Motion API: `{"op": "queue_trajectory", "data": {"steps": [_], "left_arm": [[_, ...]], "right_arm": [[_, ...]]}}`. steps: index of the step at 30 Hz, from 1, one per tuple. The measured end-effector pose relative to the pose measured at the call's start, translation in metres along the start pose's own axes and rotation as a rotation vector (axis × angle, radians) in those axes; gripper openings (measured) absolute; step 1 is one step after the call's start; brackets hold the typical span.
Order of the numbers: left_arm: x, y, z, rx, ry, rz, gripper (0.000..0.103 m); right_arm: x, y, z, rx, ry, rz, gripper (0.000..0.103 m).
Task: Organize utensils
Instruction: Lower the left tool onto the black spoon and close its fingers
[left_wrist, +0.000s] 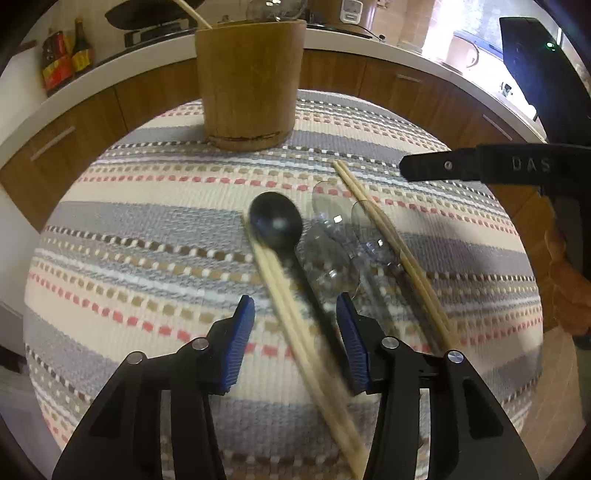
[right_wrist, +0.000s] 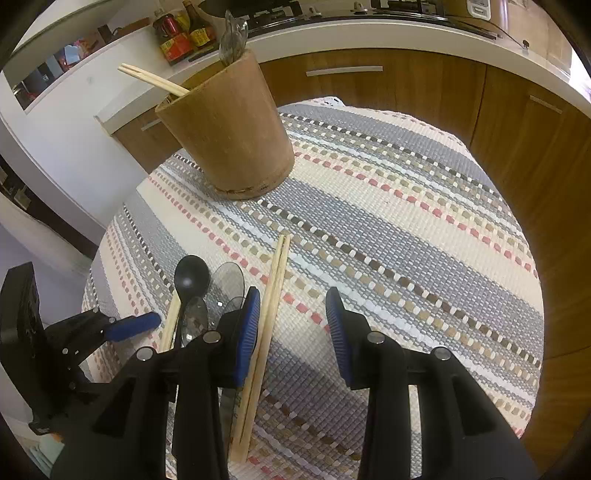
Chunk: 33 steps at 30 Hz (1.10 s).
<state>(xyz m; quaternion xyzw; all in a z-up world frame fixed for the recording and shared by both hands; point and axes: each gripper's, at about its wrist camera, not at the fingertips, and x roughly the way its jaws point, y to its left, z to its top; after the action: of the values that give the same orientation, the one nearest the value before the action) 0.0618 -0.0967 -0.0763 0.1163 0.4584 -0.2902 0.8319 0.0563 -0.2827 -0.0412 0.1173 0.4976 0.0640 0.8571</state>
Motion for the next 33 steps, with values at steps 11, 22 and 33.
{"op": "queue_trajectory", "data": {"steps": [11,22,33], "left_arm": [[-0.021,0.041,-0.005,-0.039,0.012,-0.017,0.031],[-0.007,0.08,0.036,-0.111,0.007,-0.101,0.031],[0.012,0.102,0.055,-0.131,0.059,-0.234,0.031]], "right_arm": [[0.008,0.01,0.013,-0.055,0.019,-0.012,0.034],[0.044,0.004,0.044,-0.038,0.133,0.036,0.034],[0.076,0.032,0.055,-0.093,0.201,-0.154,0.024]]}}
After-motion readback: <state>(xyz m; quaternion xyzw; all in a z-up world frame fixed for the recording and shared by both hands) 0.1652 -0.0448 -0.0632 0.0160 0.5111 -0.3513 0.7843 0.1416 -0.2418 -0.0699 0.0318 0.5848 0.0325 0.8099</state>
